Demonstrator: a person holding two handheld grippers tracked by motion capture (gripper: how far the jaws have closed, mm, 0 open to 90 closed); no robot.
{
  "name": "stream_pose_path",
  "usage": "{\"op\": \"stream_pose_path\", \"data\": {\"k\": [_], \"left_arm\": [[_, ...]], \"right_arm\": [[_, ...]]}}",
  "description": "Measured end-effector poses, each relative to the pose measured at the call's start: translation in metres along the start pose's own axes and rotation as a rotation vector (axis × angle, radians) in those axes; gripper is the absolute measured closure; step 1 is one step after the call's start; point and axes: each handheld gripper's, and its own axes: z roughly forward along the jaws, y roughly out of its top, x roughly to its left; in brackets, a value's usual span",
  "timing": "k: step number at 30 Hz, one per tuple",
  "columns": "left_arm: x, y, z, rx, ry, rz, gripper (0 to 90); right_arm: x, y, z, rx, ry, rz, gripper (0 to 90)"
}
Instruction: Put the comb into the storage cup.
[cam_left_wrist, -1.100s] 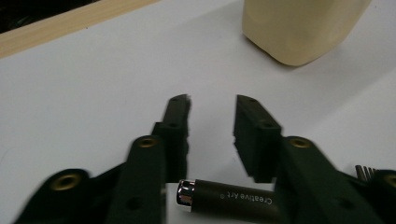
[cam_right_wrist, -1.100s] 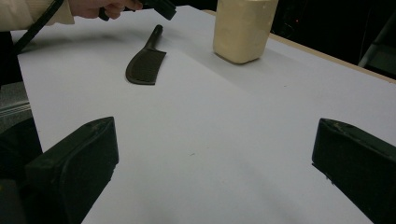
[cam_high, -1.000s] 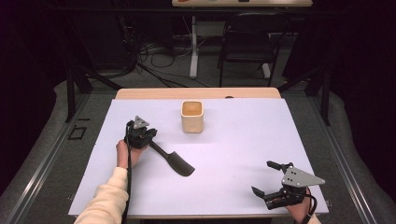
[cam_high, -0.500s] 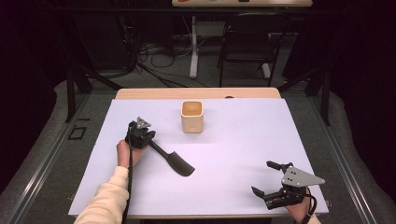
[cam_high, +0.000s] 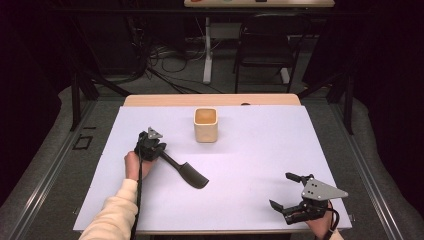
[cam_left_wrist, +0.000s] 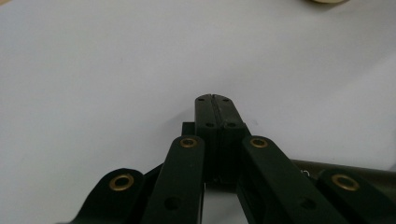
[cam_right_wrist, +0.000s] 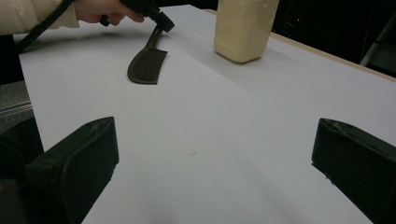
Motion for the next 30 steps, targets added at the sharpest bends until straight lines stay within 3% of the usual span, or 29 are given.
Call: {"op": "stream_pose_path", "data": {"k": [30], "left_arm": [[-0.010,-0.012,-0.011,0.066,-0.011,0.019,89.6]], "right_arm": [[0.000,0.000,0.000,0.008,0.000,-0.009,0.3]]}}
